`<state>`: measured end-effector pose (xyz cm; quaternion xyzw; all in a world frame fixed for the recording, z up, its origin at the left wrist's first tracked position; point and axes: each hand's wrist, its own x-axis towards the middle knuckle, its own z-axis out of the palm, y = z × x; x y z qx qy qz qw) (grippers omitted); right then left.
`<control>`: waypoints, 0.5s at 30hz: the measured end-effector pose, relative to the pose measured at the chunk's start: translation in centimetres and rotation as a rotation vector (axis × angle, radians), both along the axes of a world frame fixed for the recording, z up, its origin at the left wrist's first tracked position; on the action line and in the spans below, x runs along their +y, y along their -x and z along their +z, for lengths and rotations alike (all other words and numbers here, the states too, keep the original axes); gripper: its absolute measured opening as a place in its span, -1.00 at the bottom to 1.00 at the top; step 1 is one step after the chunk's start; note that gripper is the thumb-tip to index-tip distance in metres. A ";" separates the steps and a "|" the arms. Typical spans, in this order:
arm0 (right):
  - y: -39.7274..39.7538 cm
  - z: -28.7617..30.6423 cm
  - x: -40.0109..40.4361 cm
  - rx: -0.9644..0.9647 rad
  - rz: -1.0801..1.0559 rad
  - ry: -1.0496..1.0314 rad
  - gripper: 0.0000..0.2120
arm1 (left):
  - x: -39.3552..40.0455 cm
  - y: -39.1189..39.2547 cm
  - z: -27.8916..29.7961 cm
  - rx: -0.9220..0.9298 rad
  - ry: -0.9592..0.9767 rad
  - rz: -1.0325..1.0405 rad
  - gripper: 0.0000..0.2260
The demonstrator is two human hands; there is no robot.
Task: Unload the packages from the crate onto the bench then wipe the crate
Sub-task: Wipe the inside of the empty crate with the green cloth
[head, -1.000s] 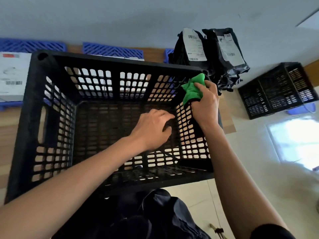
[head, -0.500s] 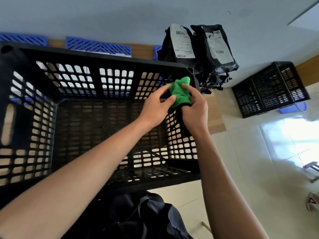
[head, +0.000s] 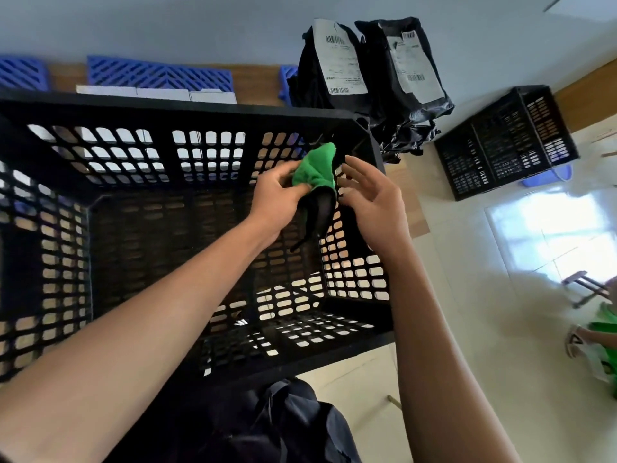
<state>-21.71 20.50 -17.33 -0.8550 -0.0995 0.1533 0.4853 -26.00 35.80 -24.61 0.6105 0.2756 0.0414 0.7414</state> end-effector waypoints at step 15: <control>0.7 -0.6 -4.4 -0.542 -0.046 0.460 -0.55 | -5.6 -2.1 -0.2 -0.131 -0.071 -0.075 -0.33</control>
